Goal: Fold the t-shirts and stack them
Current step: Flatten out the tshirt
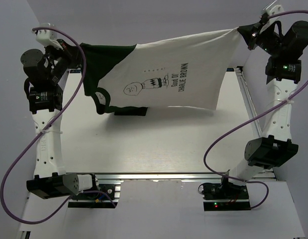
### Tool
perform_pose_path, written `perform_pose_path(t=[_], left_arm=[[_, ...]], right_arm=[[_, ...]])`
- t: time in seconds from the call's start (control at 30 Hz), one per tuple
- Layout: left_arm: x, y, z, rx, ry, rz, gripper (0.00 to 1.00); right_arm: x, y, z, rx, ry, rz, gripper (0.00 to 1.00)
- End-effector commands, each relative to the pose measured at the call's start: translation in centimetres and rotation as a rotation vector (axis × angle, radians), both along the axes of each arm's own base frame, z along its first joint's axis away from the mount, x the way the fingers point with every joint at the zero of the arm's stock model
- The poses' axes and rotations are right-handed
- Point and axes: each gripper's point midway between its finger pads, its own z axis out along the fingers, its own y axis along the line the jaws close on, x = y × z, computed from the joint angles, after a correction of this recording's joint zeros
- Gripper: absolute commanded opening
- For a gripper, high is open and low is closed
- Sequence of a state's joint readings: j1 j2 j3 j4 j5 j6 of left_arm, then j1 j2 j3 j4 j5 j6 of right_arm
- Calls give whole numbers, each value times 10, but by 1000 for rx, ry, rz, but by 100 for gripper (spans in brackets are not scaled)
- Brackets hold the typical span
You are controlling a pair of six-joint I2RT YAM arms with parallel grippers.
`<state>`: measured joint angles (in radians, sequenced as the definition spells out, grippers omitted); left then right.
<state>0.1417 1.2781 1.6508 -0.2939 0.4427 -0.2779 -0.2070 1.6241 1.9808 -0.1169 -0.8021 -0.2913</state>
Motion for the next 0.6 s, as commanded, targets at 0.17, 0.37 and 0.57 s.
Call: perform_pose_path(t=[0.17, 0.37, 0.57], left_arm=[[-55, -15, 93, 41, -306, -47, 0], [-101, -12, 143, 45, -487, 7, 0], [-137, -4, 184, 47, -623, 88, 0]], right_arm=[[-49, 0, 100, 55, -253, 30, 0], [-95, -4, 154, 106, -382, 39, 0], [-135, -5, 193, 125, -518, 10, 0]])
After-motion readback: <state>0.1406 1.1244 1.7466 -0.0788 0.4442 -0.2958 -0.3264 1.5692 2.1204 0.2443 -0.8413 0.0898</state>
